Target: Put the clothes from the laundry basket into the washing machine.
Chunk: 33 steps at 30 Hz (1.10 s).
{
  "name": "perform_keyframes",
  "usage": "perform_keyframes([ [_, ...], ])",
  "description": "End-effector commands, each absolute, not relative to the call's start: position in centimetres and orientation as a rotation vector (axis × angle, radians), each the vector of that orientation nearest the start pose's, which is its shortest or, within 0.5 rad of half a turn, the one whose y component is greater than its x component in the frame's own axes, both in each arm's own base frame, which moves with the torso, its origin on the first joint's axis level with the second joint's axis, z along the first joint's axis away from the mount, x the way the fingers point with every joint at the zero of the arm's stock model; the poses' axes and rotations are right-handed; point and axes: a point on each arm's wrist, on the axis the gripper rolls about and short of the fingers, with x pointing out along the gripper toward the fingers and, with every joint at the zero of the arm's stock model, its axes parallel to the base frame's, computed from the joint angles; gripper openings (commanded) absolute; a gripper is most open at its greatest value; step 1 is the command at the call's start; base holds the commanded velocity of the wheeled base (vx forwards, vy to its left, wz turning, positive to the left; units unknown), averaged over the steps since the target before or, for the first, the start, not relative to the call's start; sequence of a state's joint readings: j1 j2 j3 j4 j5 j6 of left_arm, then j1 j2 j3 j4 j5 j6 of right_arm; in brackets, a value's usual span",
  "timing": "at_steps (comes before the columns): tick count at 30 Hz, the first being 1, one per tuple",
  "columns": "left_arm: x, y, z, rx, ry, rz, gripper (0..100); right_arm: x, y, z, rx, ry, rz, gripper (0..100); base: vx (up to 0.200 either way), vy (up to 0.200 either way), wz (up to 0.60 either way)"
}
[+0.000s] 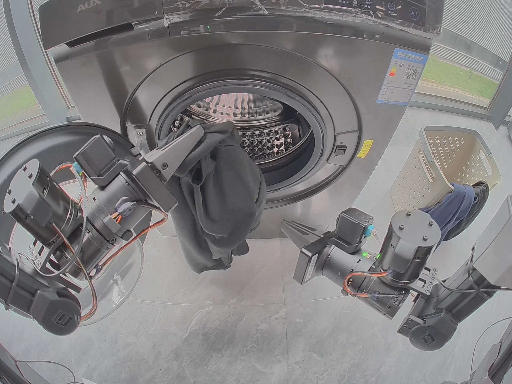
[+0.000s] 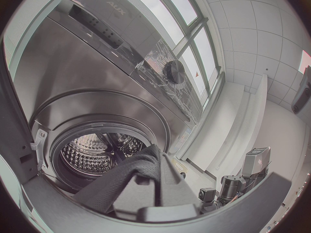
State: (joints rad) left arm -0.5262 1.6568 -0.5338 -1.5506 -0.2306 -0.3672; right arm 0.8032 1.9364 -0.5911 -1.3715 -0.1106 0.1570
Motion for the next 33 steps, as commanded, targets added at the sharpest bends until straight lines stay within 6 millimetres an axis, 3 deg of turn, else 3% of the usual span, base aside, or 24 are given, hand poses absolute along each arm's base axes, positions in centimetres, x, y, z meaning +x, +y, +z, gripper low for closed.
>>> perform_keyframes([
  [1,22.4,-13.6,21.6,-0.409,-0.290,-0.817,0,22.8,23.3,13.2,0.169,0.020,0.695,100,0.000,0.000,0.00],
  [3,22.5,-13.6,21.6,-0.408,-0.289,-0.817,0,24.0,24.4,12.9,0.193,0.007,0.695,100,0.000,0.000,0.00],
  [12,22.4,-13.6,21.6,-0.408,-0.291,-0.817,0,25.7,26.2,11.2,0.184,0.021,0.700,100,0.000,0.000,0.00],
  [16,22.4,-13.6,21.6,-0.408,-0.291,-0.818,0,27.8,26.7,10.3,0.179,0.009,0.668,100,0.000,0.000,0.00],
  [17,22.4,-13.6,21.6,-0.408,-0.292,-0.818,0,28.3,26.8,10.2,0.180,0.003,0.661,0,0.000,0.000,0.00],
  [24,22.4,-13.6,21.6,-0.408,-0.291,-0.818,0,28.4,27.3,11.3,0.201,-0.037,0.673,0,0.000,0.000,0.00],
  [33,22.5,-13.6,21.6,-0.408,-0.289,-0.817,0,24.5,24.8,13.6,0.198,-0.022,0.692,0,0.000,0.000,0.00],
])
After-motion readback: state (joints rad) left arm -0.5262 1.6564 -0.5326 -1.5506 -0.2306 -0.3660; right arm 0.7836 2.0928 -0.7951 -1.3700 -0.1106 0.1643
